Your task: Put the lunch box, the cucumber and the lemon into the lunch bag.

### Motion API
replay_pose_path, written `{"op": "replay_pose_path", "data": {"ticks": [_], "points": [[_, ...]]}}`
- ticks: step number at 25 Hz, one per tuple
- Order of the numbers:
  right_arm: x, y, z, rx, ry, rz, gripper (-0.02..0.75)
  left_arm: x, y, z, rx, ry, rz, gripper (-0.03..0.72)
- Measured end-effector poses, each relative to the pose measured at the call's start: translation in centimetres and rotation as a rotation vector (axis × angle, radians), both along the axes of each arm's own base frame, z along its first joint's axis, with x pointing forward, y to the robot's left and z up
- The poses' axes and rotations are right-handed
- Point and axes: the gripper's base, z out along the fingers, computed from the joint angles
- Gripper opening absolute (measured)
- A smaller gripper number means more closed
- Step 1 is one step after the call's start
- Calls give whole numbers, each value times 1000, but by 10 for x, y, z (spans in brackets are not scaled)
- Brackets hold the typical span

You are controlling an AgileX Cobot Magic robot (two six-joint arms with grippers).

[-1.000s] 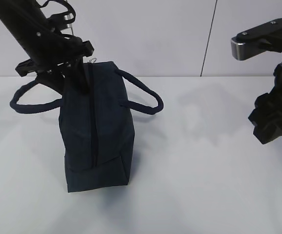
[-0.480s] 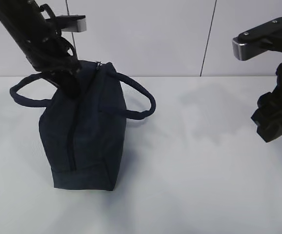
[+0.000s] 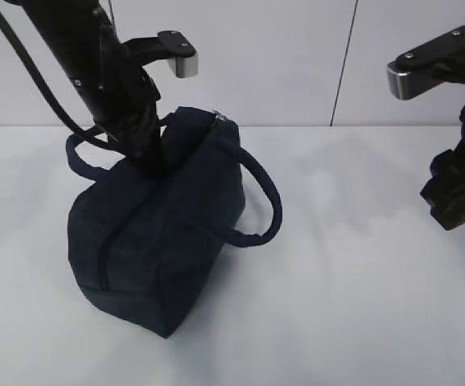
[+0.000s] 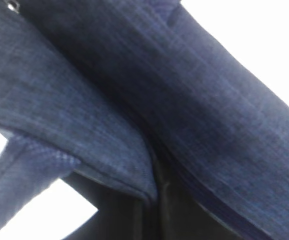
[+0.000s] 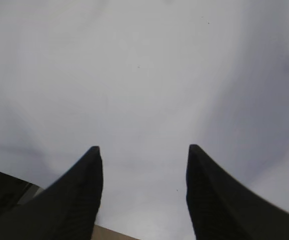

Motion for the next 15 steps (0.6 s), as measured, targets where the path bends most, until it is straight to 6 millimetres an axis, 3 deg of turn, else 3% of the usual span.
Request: {"op": "replay_pose_path", "data": {"ticks": [5,15], "points": [[0,0,0,0,0,0,391,-10,-14,0,60,-53,-120,-1],[0,0,0,-1,-1,-1,391,-13,-13,9,57,-81,-157,0]]}}
